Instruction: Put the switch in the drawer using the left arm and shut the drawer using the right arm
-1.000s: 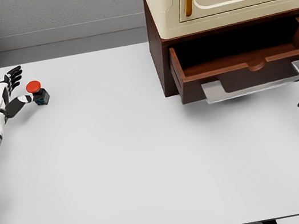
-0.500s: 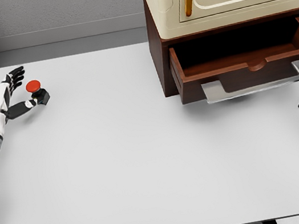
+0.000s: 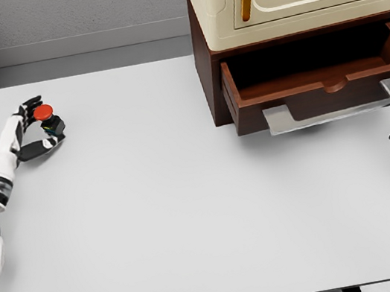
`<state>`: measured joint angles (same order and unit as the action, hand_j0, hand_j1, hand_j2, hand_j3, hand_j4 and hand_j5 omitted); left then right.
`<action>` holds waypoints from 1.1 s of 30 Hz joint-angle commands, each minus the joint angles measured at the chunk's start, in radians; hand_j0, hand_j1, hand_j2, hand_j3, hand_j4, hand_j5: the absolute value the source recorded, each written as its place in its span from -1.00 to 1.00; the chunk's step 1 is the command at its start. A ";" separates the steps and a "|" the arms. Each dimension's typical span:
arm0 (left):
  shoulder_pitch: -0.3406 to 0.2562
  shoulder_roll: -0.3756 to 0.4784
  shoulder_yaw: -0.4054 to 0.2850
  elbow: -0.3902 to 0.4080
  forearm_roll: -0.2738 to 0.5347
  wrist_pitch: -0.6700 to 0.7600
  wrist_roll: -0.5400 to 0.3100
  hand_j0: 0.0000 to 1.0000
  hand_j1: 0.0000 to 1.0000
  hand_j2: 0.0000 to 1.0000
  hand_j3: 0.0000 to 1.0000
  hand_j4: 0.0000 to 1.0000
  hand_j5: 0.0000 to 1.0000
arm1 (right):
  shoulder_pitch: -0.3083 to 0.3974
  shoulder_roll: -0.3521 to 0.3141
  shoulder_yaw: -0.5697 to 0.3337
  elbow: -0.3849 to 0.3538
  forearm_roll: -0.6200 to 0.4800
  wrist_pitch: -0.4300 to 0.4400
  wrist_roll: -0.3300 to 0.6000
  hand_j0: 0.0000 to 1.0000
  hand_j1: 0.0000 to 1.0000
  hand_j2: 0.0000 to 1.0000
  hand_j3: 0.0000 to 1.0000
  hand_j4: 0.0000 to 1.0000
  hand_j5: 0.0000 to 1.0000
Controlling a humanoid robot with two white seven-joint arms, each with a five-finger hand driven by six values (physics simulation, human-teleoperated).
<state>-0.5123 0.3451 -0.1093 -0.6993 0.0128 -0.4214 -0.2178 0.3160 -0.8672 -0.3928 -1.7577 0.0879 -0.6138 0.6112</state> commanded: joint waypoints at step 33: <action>0.014 -0.002 -0.024 -0.180 0.012 -0.010 -0.012 -0.30 -0.30 -0.30 -0.30 -0.30 -0.30 | 0.018 -0.001 -0.005 0.000 -0.008 0.003 0.000 0.10 0.10 0.10 0.10 0.10 0.10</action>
<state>-0.4985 0.3435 -0.1261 -0.8646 0.0197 -0.4307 -0.2297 0.3344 -0.8669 -0.3977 -1.7576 0.0871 -0.6138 0.6112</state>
